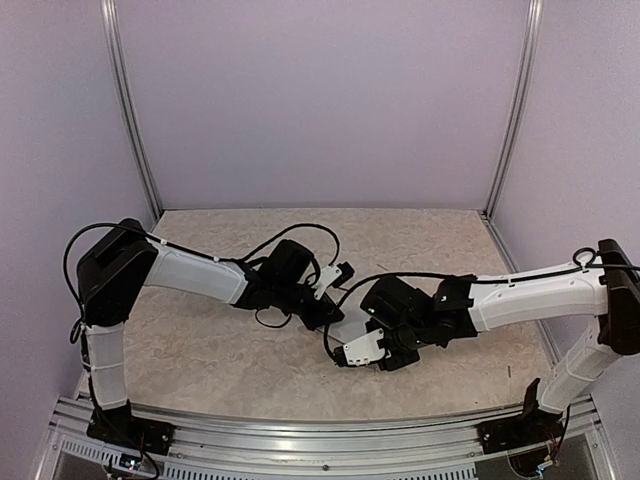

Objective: Fold the paper box

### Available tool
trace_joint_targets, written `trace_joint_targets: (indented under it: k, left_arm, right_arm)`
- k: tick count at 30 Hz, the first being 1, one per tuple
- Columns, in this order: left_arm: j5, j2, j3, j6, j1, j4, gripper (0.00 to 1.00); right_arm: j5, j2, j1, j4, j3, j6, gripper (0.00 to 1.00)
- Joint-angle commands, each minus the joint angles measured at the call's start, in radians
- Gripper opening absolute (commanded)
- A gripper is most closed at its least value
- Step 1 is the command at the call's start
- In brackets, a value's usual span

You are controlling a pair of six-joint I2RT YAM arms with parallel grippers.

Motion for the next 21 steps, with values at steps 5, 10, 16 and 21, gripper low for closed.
trace_joint_targets:
  k: [5,10,16,21]
  left_arm:
    - [-0.016,0.036,-0.011,0.003,-0.022,-0.007,0.05]
    - [-0.018,0.025,-0.006,0.006,-0.024,-0.008,0.06]
    - [-0.029,0.01,0.008,0.017,-0.024,-0.02,0.06]
    - [-0.036,-0.013,-0.011,0.011,-0.024,-0.014,0.08]
  right_arm:
    - [-0.108,-0.066,-0.103,-0.112,-0.012,0.014,0.49]
    - [-0.121,-0.054,-0.199,-0.053,0.024,0.0,0.47]
    - [-0.21,0.048,-0.297,0.016,0.125,0.076,0.45]
    - [-0.326,0.116,-0.351,0.037,0.204,0.194,0.46]
